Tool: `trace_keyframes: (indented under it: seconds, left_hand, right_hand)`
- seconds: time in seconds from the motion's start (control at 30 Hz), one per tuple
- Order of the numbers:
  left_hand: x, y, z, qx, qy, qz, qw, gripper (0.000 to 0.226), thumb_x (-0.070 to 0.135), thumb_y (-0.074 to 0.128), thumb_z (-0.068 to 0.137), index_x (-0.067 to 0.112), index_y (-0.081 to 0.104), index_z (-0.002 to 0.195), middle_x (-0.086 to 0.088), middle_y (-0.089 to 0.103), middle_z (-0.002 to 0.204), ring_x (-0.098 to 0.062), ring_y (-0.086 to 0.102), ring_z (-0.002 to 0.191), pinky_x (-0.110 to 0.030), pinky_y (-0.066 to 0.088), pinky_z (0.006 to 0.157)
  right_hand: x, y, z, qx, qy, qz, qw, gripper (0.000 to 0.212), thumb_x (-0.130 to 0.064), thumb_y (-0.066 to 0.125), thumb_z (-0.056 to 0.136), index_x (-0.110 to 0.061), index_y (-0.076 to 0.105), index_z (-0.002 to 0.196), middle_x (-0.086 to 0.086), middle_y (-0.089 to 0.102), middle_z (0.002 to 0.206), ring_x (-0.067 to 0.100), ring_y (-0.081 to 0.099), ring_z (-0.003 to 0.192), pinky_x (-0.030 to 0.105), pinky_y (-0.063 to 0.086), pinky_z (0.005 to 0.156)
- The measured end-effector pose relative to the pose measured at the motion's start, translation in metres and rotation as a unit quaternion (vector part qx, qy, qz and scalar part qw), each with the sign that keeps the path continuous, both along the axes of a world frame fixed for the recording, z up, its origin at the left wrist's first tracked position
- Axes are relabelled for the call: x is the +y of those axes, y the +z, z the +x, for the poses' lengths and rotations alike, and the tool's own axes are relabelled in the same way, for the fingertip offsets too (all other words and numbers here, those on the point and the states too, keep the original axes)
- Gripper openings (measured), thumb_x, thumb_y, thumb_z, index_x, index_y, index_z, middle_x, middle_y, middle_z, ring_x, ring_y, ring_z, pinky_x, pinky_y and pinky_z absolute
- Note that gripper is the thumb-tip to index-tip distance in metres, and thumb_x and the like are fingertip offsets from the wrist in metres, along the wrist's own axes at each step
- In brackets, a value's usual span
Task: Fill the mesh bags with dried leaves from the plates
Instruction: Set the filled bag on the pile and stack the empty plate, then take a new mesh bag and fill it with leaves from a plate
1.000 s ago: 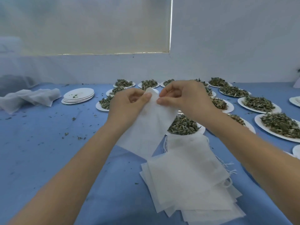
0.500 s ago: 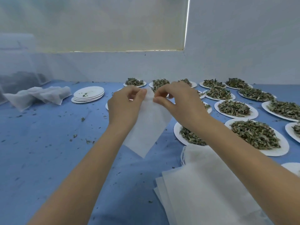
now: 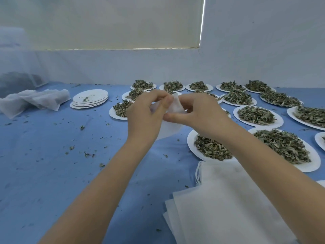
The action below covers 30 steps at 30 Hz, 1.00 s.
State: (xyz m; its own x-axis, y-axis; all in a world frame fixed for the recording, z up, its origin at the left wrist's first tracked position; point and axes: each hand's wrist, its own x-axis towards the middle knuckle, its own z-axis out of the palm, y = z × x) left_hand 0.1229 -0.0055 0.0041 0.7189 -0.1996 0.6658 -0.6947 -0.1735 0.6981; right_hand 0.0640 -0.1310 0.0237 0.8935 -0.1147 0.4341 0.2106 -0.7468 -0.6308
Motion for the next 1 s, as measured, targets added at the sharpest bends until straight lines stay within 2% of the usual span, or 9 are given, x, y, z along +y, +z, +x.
trace_keyframes:
  seconds: [0.2, 0.27, 0.4, 0.6, 0.7, 0.73, 0.77, 0.87, 1.0]
  left_hand:
    - [0.0, -0.002, 0.009, -0.042, -0.018, 0.026, 0.999, 0.016, 0.033, 0.061, 0.088, 0.046, 0.057, 0.08, 0.015, 0.056, 0.085, 0.011, 0.049, 0.08, -0.004, 0.035, 0.071]
    - [-0.001, -0.003, 0.01, -0.063, -0.025, 0.025, 0.997, 0.017, 0.031, 0.061, 0.087, 0.046, 0.056, 0.081, 0.016, 0.056, 0.085, 0.011, 0.049, 0.081, -0.003, 0.034, 0.072]
    - [-0.002, -0.006, 0.013, -0.093, -0.047, 0.019, 0.994, 0.008, 0.029, 0.061, 0.088, 0.037, 0.059, 0.085, 0.018, 0.058, 0.087, 0.008, 0.051, 0.085, -0.004, 0.034, 0.076]
    - [0.003, -0.009, 0.018, -0.119, -0.038, 0.072, 0.99, 0.009, 0.016, 0.057, 0.091, 0.014, 0.066, 0.093, 0.014, 0.059, 0.089, 0.002, 0.049, 0.084, -0.004, 0.033, 0.077]
    - [0.006, -0.007, 0.016, -0.175, -0.034, 0.131, 0.975, 0.017, 0.009, 0.05, 0.092, 0.006, 0.065, 0.099, 0.004, 0.063, 0.095, -0.008, 0.052, 0.088, -0.01, 0.032, 0.081]
    - [0.007, -0.006, 0.014, -0.191, -0.04, 0.158, 0.968, 0.023, 0.009, 0.046, 0.09, 0.006, 0.064, 0.104, 0.0, 0.064, 0.1, -0.012, 0.053, 0.093, -0.014, 0.031, 0.085]
    - [0.01, -0.004, 0.012, -0.207, -0.051, 0.188, 0.959, 0.032, 0.013, 0.042, 0.086, 0.005, 0.062, 0.109, -0.002, 0.064, 0.106, -0.016, 0.053, 0.099, -0.018, 0.03, 0.091]
    - [0.015, -0.004, 0.008, -0.27, -0.083, 0.282, 0.917, 0.067, 0.036, 0.041, 0.067, 0.004, 0.052, 0.125, -0.005, 0.056, 0.119, -0.021, 0.045, 0.112, -0.029, 0.024, 0.101]
    - [0.005, -0.011, 0.006, -0.341, -0.004, 0.367, 0.865, 0.072, 0.033, 0.057, 0.068, -0.003, 0.047, 0.13, -0.013, 0.053, 0.124, -0.032, 0.048, 0.114, -0.039, 0.027, 0.102]
  right_hand:
    - [-0.008, -0.003, -0.001, 0.048, 0.026, 0.094, 0.994, 0.016, -0.027, 0.064, 0.088, -0.015, 0.071, 0.08, -0.004, 0.066, 0.064, 0.0, 0.058, 0.058, 0.016, 0.041, 0.057]
    - [-0.007, -0.003, -0.002, 0.092, 0.053, 0.137, 0.985, 0.026, -0.028, 0.057, 0.092, -0.006, 0.071, 0.091, 0.009, 0.073, 0.085, 0.019, 0.069, 0.081, 0.036, 0.054, 0.079]
    - [-0.003, -0.003, -0.001, 0.165, 0.068, 0.192, 0.965, 0.044, -0.024, 0.05, 0.094, 0.018, 0.05, 0.108, 0.037, 0.048, 0.119, 0.049, 0.047, 0.112, 0.064, 0.033, 0.099]
    - [0.002, -0.007, -0.003, 0.175, 0.128, 0.33, 0.919, 0.031, 0.0, 0.039, 0.092, 0.013, 0.051, 0.117, 0.034, 0.055, 0.117, 0.032, 0.06, 0.099, 0.045, 0.045, 0.099]
    - [0.003, -0.009, -0.004, 0.18, 0.14, 0.4, 0.888, 0.048, 0.0, 0.036, 0.088, 0.024, 0.019, 0.127, 0.042, 0.008, 0.126, 0.054, 0.029, 0.097, 0.058, -0.004, 0.098]
    - [0.004, -0.009, -0.006, 0.17, 0.159, 0.427, 0.874, 0.056, -0.002, 0.038, 0.086, 0.024, 0.011, 0.127, 0.011, 0.024, 0.102, 0.044, 0.026, 0.092, 0.043, 0.006, 0.076]
    - [0.002, -0.01, -0.008, 0.159, 0.178, 0.454, 0.858, 0.062, -0.004, 0.039, 0.082, 0.024, 0.009, 0.128, 0.043, 0.037, 0.106, 0.036, 0.025, 0.092, 0.039, 0.016, 0.08]
    - [-0.001, -0.008, -0.017, 0.132, 0.231, 0.502, 0.823, 0.066, -0.01, 0.042, 0.076, 0.022, 0.027, 0.131, 0.028, 0.047, 0.111, 0.033, 0.042, 0.101, 0.039, 0.036, 0.091]
    - [-0.003, -0.007, -0.022, 0.117, 0.264, 0.539, 0.791, 0.055, -0.017, 0.038, 0.074, 0.005, 0.042, 0.124, 0.019, 0.04, 0.115, 0.03, 0.032, 0.109, 0.039, 0.026, 0.095]
